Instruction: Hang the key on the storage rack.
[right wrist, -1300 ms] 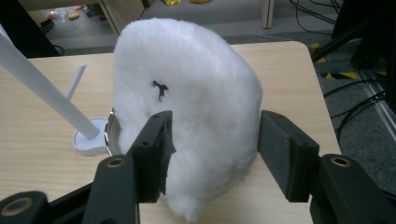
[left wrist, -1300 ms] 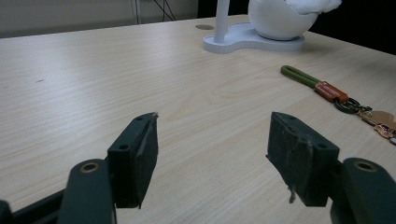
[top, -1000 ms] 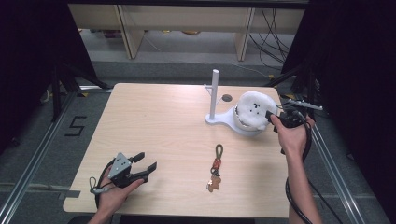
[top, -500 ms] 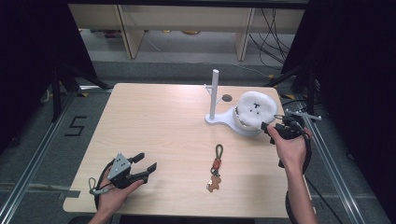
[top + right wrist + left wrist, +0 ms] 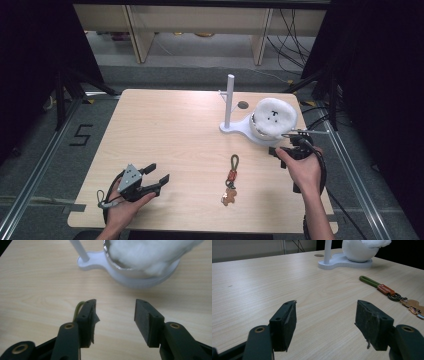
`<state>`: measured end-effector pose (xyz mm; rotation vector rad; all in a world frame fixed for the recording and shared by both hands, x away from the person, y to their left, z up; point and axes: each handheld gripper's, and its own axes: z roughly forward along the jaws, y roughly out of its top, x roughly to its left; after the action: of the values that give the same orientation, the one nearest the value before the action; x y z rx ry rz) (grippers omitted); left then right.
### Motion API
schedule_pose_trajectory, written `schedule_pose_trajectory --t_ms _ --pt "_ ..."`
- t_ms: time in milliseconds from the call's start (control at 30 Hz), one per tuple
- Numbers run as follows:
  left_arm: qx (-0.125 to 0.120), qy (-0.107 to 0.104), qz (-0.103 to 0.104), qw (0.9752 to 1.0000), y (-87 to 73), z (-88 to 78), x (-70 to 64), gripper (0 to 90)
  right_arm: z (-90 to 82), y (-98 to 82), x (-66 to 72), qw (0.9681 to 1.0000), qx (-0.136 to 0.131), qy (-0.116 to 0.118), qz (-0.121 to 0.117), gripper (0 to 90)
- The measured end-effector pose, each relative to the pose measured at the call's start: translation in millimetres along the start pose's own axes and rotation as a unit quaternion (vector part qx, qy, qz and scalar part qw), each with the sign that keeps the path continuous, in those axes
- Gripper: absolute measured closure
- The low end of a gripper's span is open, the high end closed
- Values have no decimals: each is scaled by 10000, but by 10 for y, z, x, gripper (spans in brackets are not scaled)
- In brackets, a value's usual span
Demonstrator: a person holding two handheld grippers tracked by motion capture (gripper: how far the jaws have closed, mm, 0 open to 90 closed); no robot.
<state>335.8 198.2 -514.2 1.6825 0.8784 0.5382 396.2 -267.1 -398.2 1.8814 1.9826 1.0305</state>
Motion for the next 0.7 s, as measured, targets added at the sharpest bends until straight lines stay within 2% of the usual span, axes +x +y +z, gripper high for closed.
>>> schedule_pose_trajectory --t_ms 33,67,100,200,233,267,300,333,367,400,433,467,500,533,567,667,700 --pt "8 -38 21 10000 7 3 -10 329 44 -36 -2 9996 91 35 -278 544" --pt "8 -38 21 10000 7 3 -10 329 44 -36 -2 9996 91 35 -278 544" --pt "-41 -93 29 9999 6 6 -11 329 50 -45 50 9999 128 62 -93 550" --pt "-73 -109 29 9999 -1 -17 -17 329 29 -90 84 9994 76 151 -295 579" --pt "-68 -114 43 9999 1 -23 -14 329 35 -96 123 9997 143 142 -153 593" --pt "-68 -114 43 9999 1 -23 -14 329 35 -96 123 9997 143 142 -153 593" --pt "-36 -95 57 9999 10 -36 -16 329 70 -101 153 9987 328 194 -326 613" --pt "-36 -95 57 9999 10 -36 -16 329 70 -101 153 9987 328 194 -326 613" --pt "-41 -82 46 9999 12 -34 -20 329 80 -111 243 9979 617 211 -14 620" --pt "-41 -82 46 9999 12 -34 -20 329 101 -113 229 9976 621 243 -194 620" --pt "-25 -86 52 9999 9 -27 -29 329 120 -123 280 9969 752 212 -113 620" --pt "-69 -128 50 9999 4 -14 -30 329 155 -125 270 9967 728 219 -278 620" --pt "-79 -137 36 9999 3 -10 -37 329 182 -127 268 9958 765 353 -357 621" --pt "-79 -137 36 9999 3 -10 -37 329 195 -127 299 9956 843 251 -327 620" --pt "-71 -138 42 9999 7 -9 -43 329 227 -128 300 9945 866 322 -486 623" --pt "-81 -140 40 9999 9 -13 -45 329 272 -127 305 9939 887 317 -573 626" --pt "-64 -132 22 9999 10 -21 -47 329 335 -141 331 9914 1055 396 -660 638"
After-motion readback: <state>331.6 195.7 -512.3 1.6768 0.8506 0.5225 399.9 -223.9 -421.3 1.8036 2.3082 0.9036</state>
